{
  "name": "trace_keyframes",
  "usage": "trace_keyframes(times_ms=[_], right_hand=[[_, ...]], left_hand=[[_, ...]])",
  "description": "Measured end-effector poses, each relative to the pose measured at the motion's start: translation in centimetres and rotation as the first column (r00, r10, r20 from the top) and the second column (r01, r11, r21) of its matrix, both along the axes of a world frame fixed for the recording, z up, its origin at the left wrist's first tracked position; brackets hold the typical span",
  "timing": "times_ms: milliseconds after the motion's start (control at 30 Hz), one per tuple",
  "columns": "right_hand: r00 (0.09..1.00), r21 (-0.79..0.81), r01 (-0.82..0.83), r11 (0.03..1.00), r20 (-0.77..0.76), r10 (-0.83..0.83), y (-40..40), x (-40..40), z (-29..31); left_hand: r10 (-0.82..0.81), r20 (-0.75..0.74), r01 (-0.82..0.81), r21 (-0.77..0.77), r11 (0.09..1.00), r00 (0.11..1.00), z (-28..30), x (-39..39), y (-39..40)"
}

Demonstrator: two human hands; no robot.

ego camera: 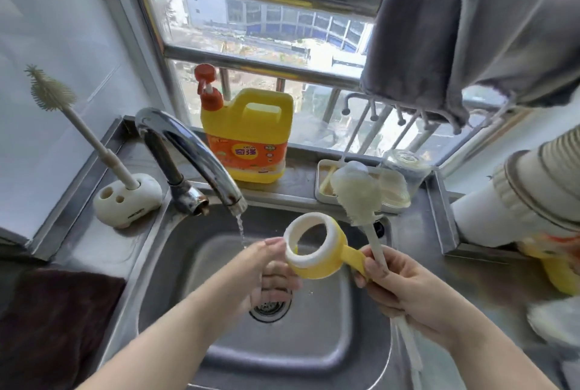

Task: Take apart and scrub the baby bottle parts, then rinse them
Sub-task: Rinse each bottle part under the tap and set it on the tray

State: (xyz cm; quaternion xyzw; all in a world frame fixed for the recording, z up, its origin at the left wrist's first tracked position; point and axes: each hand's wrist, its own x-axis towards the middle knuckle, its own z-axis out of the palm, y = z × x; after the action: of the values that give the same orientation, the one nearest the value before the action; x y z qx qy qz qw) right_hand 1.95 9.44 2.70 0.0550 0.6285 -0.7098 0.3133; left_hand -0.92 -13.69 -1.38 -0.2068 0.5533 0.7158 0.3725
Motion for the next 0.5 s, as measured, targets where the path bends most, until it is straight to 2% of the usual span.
trace_keyframes(times_ms=[133, 233, 300, 367, 433, 500], right_hand=[[1.000, 0.127, -0.003, 0.992, 0.015, 0.001, 1.9, 0.5, 0.2], [0.998, 0.212, 0.040, 0.977, 0.035, -0.049, 2.4, 0.6, 0.8], [0.995, 0.307, 0.103, 0.946, -0.027, -0.099, 2.6, 0.2, 1.2], [0.970, 0.377, 0.238, 0.895, -0.131, -0.203, 3.0, -0.5, 1.9], [0.929, 0.433, 0.362, 0.826, -0.240, -0.282, 3.4, -1.8, 2.8], [0.906, 0.460, 0.408, 0.789, -0.306, -0.291, 3.7, -3.5, 4.0]], left_hand=[[-0.023, -0.024, 0.023, -0.023, 0.999, 0.999, 0.8, 0.2, 1.7], [0.018, -0.066, -0.023, -0.077, 0.997, 0.998, 1.9, 0.7, 2.8], [0.078, -0.121, -0.093, -0.125, 0.988, 0.990, 2.9, 0.3, 3.7], [0.147, -0.204, -0.179, -0.144, 0.973, 0.968, 4.0, -0.7, 4.8], [0.203, -0.288, -0.248, -0.129, 0.960, 0.936, 5.2, -2.0, 5.7], [0.269, -0.360, -0.322, -0.095, 0.942, 0.893, 6.3, -3.8, 6.7]])
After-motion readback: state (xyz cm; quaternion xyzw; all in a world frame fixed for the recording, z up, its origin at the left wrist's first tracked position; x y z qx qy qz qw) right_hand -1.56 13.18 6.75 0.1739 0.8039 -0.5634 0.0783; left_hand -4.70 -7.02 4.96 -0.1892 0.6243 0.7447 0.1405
